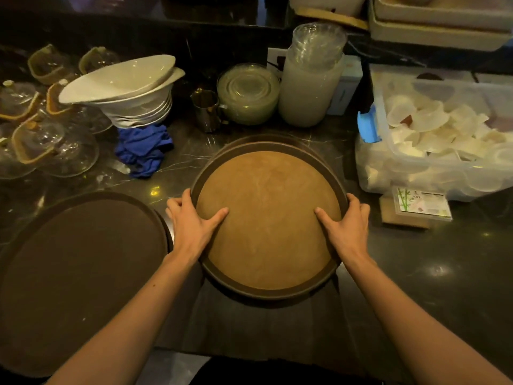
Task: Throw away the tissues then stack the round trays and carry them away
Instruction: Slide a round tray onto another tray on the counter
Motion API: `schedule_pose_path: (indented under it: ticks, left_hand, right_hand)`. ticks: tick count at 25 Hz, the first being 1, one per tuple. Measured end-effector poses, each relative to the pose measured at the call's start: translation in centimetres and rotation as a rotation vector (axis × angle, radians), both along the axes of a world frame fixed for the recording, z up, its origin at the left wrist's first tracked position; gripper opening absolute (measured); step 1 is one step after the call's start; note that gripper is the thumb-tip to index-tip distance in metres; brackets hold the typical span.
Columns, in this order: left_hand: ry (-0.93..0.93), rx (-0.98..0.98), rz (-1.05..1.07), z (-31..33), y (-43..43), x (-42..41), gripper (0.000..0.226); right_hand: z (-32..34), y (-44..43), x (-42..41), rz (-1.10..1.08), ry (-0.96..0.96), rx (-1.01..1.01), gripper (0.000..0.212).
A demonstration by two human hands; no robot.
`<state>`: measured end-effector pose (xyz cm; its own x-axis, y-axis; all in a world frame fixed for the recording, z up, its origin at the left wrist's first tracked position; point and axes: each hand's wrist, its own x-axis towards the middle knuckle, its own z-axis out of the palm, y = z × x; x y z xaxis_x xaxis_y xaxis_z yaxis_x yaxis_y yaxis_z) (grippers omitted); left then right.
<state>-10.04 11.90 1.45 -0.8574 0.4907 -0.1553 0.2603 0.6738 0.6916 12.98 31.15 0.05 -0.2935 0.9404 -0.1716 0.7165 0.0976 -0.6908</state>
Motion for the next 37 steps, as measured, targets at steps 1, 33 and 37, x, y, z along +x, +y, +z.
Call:
schedule_pose_path:
  ticks: [1,33,37]
  left_hand:
    - [-0.004,0.004,-0.007,-0.3,0.4,-0.6,0.101]
    - [0.116,-0.026,-0.100,-6.0,5.0,-5.4,0.098]
    - [0.147,-0.056,-0.103,-5.5,4.9,-4.8,0.097]
  right_hand:
    - [-0.1,0.2,-0.6,-0.003,-0.006,0.006,0.088]
    - [-4.6,4.0,-3.7,-0.048,-0.099,0.084,0.091]
    - [-4.3,3.9,-3.6,-0.037,-0.113,0.093,0.090]
